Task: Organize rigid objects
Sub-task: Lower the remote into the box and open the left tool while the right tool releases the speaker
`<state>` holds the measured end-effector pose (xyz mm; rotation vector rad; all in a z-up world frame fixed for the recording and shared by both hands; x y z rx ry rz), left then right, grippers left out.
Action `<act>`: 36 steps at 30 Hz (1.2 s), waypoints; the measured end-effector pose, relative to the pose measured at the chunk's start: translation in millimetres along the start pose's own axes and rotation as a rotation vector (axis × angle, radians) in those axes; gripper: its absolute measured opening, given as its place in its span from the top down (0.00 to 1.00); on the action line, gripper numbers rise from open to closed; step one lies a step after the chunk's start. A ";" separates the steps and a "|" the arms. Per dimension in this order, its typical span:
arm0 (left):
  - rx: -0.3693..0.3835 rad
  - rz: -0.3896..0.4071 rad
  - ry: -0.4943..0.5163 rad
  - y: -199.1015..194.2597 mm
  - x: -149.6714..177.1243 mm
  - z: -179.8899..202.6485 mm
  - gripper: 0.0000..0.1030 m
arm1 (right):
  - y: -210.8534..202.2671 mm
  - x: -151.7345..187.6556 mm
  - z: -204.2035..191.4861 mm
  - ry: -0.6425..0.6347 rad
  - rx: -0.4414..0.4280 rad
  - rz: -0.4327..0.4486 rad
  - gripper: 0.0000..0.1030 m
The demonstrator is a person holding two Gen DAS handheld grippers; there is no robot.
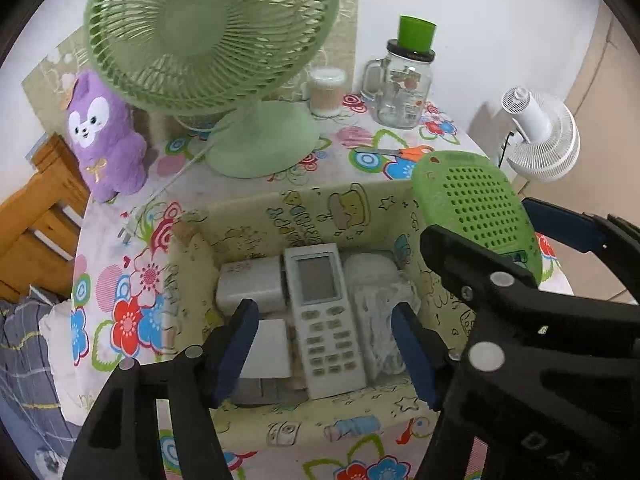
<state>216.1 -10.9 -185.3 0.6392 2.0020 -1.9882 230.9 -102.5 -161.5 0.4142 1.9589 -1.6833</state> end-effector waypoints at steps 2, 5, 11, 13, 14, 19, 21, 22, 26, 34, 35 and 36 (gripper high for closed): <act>-0.011 -0.001 -0.020 -1.5 1.0 -7.3 0.26 | 2.4 -0.7 -6.2 -0.011 -0.015 -0.005 0.25; -0.021 -0.016 -0.036 -1.1 3.1 -15.2 0.22 | 8.3 0.3 -16.4 -0.029 -0.033 -0.020 0.25; -0.050 -0.030 -0.048 2.2 9.1 -25.6 0.18 | 25.3 3.5 -30.8 -0.047 -0.063 -0.066 0.24; -0.050 -0.047 -0.055 5.9 11.0 -28.7 0.18 | 31.6 4.2 -34.0 -0.052 -0.064 -0.081 0.24; -0.049 -0.051 -0.056 6.9 11.5 -29.2 0.18 | 33.9 4.6 -34.3 -0.050 -0.064 -0.088 0.24; -0.065 -0.080 -0.056 13.4 13.6 -30.4 0.18 | 45.8 6.8 -33.8 -0.036 -0.051 -0.119 0.24; -0.062 -0.094 -0.057 16.8 13.6 -29.9 0.18 | 50.8 6.9 -32.6 -0.028 -0.052 -0.132 0.24; -0.059 -0.098 -0.057 17.9 13.5 -29.7 0.18 | 53.7 7.1 -31.5 -0.022 -0.052 -0.140 0.24; -0.068 -0.110 -0.043 22.7 12.1 -26.5 0.18 | 59.8 7.1 -30.8 -0.023 -0.042 -0.145 0.24; -0.050 -0.133 -0.050 27.1 10.7 -25.6 0.17 | 61.1 5.8 -28.9 -0.033 -0.068 -0.152 0.23; -0.052 -0.133 -0.048 26.6 10.7 -25.2 0.17 | 60.2 6.1 -28.7 -0.031 -0.072 -0.155 0.23; -0.052 -0.134 -0.047 25.8 10.7 -24.7 0.17 | 59.1 6.3 -28.3 -0.028 -0.074 -0.157 0.23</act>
Point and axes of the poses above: each gripper's, at about its wrist camera, not at the fingertips, and y roughly the way its jaws point, z to its right, x to its underside, the point moved 1 cm from there along y, roughly the way its jaws point, and after that the axes turned 4 degrees about -x, right-handed, at the moved point
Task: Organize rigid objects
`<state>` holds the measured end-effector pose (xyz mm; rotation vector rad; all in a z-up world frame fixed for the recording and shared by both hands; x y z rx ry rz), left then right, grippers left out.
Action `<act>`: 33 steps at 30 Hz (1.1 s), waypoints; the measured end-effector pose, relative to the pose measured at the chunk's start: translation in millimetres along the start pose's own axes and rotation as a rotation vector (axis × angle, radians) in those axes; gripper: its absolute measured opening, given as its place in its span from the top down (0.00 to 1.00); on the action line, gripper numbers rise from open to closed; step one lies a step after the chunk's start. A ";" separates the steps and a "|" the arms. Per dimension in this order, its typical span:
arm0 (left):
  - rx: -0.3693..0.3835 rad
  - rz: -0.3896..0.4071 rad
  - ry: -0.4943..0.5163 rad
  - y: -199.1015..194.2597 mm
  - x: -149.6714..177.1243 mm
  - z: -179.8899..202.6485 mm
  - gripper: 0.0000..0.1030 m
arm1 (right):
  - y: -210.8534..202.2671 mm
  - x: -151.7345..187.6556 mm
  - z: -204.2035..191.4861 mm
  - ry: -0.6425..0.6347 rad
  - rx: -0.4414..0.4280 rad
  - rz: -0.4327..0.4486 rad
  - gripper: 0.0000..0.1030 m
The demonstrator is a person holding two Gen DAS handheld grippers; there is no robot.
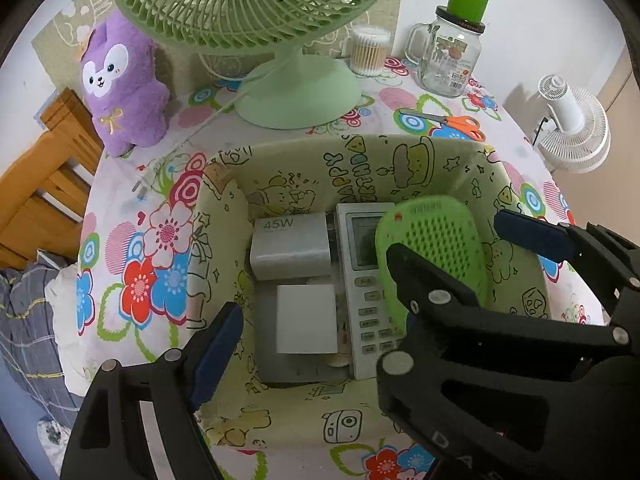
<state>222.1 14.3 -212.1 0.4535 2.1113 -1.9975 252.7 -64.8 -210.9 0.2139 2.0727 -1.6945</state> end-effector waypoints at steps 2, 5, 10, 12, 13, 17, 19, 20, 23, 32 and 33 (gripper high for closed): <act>0.003 -0.002 0.001 -2.1 0.7 0.7 0.17 | -3.0 1.2 1.0 0.009 -0.002 -0.003 0.22; 0.006 0.008 0.001 -8.1 1.7 1.7 0.17 | -10.7 2.7 0.7 0.018 -0.003 0.009 0.20; 0.004 0.040 -0.009 -27.2 5.2 -0.9 0.17 | -32.4 5.5 -1.6 0.021 -0.002 0.044 0.15; -0.002 0.053 -0.011 -35.2 6.9 -2.5 0.17 | -42.1 7.5 -2.8 0.019 -0.004 0.059 0.14; -0.003 0.060 -0.013 -39.1 7.9 -3.6 0.17 | -48.0 9.1 -3.2 0.018 -0.005 0.068 0.14; 0.001 0.086 -0.020 -58.1 14.9 -7.4 0.17 | -70.5 16.0 -4.6 0.014 -0.009 0.099 0.13; -0.002 0.111 -0.024 -71.8 20.5 -9.4 0.17 | -83.0 20.3 -5.9 0.009 -0.006 0.118 0.13; -0.004 0.120 -0.025 -76.2 23.0 -10.3 0.17 | -89.6 22.4 -6.8 0.006 -0.003 0.129 0.12; -0.015 0.153 -0.034 -96.1 32.4 -13.4 0.13 | -109.2 29.9 -8.5 0.000 0.006 0.157 0.11; -0.026 0.203 -0.069 -142.5 65.3 -26.2 0.09 | -164.7 59.8 -18.1 -0.030 0.007 0.215 0.10; -0.030 0.215 -0.074 -148.4 69.4 -28.3 0.09 | -171.3 63.6 -18.6 -0.028 0.006 0.223 0.10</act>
Point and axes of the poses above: each gripper's, at about its wrist camera, not at the fingertips, and y roughly the way its jaws point, z to its right, x to its underside, the point moved 1 cm from there along y, roughly the way its jaws point, and after that the axes turned 4 degrees about -x, right-handed, at the moved point
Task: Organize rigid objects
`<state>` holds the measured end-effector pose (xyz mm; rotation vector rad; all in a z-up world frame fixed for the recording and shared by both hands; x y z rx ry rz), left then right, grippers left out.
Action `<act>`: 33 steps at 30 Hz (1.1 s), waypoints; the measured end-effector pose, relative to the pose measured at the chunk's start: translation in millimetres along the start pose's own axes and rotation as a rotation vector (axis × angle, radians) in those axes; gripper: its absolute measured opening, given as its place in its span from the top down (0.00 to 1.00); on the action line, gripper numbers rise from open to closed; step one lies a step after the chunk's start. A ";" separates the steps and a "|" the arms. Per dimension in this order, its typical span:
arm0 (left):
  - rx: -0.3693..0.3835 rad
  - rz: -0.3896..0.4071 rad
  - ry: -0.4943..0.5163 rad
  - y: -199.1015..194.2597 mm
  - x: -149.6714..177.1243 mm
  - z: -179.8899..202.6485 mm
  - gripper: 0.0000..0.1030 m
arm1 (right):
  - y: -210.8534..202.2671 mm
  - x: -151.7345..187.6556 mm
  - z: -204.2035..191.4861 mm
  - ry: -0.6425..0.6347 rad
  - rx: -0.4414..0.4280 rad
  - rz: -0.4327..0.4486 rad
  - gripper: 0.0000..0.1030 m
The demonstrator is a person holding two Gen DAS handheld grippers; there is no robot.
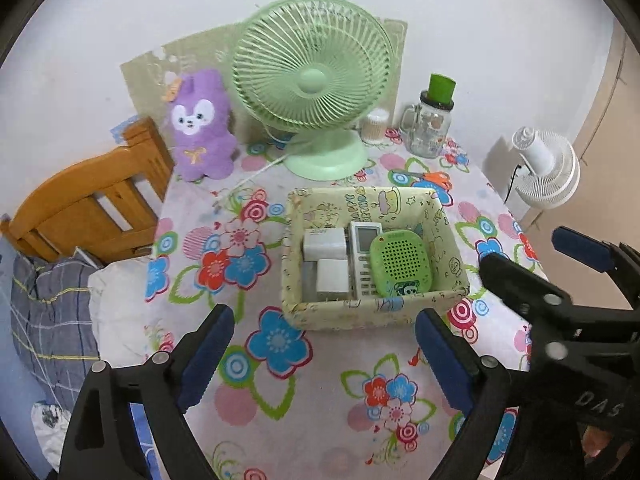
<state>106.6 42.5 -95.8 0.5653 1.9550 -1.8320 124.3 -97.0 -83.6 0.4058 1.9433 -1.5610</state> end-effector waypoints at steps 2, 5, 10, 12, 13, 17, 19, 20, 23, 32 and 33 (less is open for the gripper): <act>-0.006 0.021 -0.006 -10.7 4.4 -3.8 0.07 | -10.5 4.0 -0.3 0.007 0.003 0.014 0.10; -0.017 0.051 -0.012 -26.8 8.9 -8.7 0.03 | -28.6 10.7 0.4 0.029 0.017 0.033 0.10; -0.012 0.092 -0.037 -53.2 16.5 -16.9 0.01 | -55.8 19.4 2.3 0.050 0.048 0.069 0.10; -0.003 0.107 -0.057 -64.3 17.5 -19.5 0.00 | -65.3 22.6 2.8 0.046 0.059 0.080 0.10; -0.001 0.110 -0.063 -68.6 17.7 -20.5 0.00 | -69.4 24.2 3.6 0.046 0.061 0.086 0.10; -0.013 0.140 -0.088 -86.8 18.7 -19.7 0.00 | -88.2 27.0 6.2 0.033 0.106 0.115 0.10; -0.022 0.148 -0.104 -93.4 20.5 -19.1 0.00 | -98.0 27.0 9.7 0.038 0.127 0.133 0.10; -0.023 0.150 -0.109 -96.1 20.7 -18.5 0.00 | -102.1 26.6 11.8 0.045 0.126 0.141 0.10; -0.032 0.174 -0.107 -107.5 19.6 -13.8 0.00 | -114.1 25.8 18.4 0.071 0.117 0.156 0.10; -0.067 0.200 -0.133 -124.0 20.1 -9.8 0.00 | -139.1 20.8 26.2 0.071 0.113 0.212 0.10; -0.070 0.203 -0.130 -125.1 20.2 -8.6 0.00 | -140.9 20.6 27.4 0.075 0.111 0.216 0.10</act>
Point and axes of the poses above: each gripper's, at about its wrist camera, not at the fingertips, and y roughly the way its jaws point, z to its right, x to its underside, the point moved 1 cm from there along y, roughly the way its jaws point, and after that the axes turned 4 degrees about -x, right-handed, at the moved point
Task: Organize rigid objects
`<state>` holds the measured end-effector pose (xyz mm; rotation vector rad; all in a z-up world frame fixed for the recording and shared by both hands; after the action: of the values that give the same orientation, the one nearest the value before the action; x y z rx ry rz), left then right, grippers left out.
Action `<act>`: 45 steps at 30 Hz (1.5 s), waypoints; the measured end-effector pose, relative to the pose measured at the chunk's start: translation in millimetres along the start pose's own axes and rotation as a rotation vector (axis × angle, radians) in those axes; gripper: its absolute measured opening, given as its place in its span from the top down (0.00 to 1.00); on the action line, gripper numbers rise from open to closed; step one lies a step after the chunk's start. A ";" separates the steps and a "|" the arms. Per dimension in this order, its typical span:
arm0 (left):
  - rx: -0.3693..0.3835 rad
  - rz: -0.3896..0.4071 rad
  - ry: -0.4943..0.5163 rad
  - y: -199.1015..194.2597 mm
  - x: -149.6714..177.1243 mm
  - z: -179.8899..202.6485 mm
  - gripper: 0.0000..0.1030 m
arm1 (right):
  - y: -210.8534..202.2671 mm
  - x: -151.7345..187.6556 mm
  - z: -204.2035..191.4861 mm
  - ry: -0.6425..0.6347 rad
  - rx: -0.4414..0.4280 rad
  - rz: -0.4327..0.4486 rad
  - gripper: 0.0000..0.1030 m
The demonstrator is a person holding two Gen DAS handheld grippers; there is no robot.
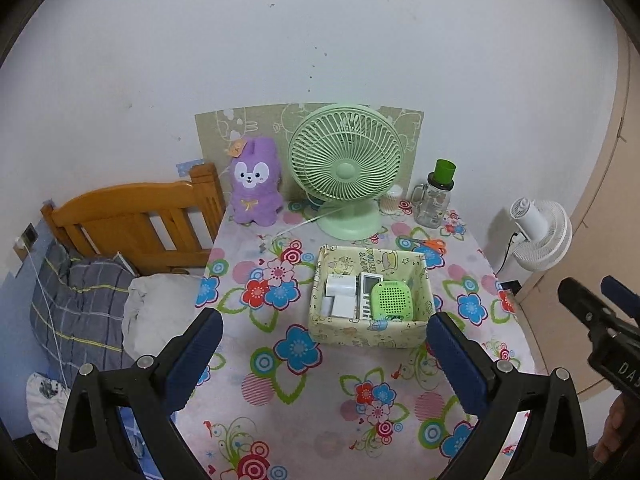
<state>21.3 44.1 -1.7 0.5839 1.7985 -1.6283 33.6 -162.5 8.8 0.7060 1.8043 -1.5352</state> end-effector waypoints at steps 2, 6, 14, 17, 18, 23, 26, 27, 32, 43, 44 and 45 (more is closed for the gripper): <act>-0.002 0.003 0.002 -1.9 -0.2 1.9 0.00 | -2.8 0.0 1.2 0.001 -0.002 0.004 0.10; 0.002 0.009 -0.002 -6.8 -0.1 4.5 0.00 | -8.1 -1.4 3.5 -0.002 -0.008 0.012 0.10; 0.006 0.026 -0.009 -12.9 -1.6 10.6 0.00 | -16.0 -5.1 7.9 -0.013 -0.011 0.031 0.10; 0.003 0.028 -0.015 -14.7 -1.0 11.7 0.00 | -16.1 -5.3 7.8 -0.016 -0.010 0.027 0.10; 0.002 0.027 -0.018 -15.2 -0.5 11.9 0.00 | -16.9 -5.5 8.4 -0.016 -0.011 0.028 0.10; -0.001 0.015 -0.025 -13.9 0.6 14.9 0.00 | -18.0 -6.6 9.3 -0.023 -0.018 0.019 0.10; 0.002 0.009 -0.024 -13.4 1.6 16.1 0.00 | -17.3 -7.2 10.3 -0.027 -0.019 0.017 0.09; 0.003 0.007 -0.025 -13.6 2.1 16.5 0.00 | -17.1 -7.3 10.6 -0.025 -0.020 0.018 0.08; 0.004 0.006 -0.016 -13.7 2.3 18.5 0.00 | -13.0 -7.6 9.6 -0.019 -0.021 0.012 0.07; 0.004 0.022 -0.011 -14.0 0.9 14.5 0.00 | -9.9 -8.2 1.8 -0.026 -0.022 0.023 0.06; 0.003 0.023 -0.011 -13.8 0.7 13.4 0.00 | -9.3 -8.4 1.0 -0.026 -0.023 0.024 0.06; 0.004 0.023 -0.011 -13.4 0.7 12.6 0.00 | -8.8 -8.7 0.7 -0.025 -0.024 0.023 0.06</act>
<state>13.5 29.7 6.8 0.5944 1.7749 -1.6168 32.7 -164.6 21.0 0.6909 1.7870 -1.4985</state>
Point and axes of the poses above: each gripper's, at about its wrist camera, not at the fingertips, and y roughly the way its jaws point, z to its right, x to its underside, the point moved 1 cm from there along y, roughly the way its jaws point, and after that the axes turned 4 degrees about -x, right-handed, at the moved point
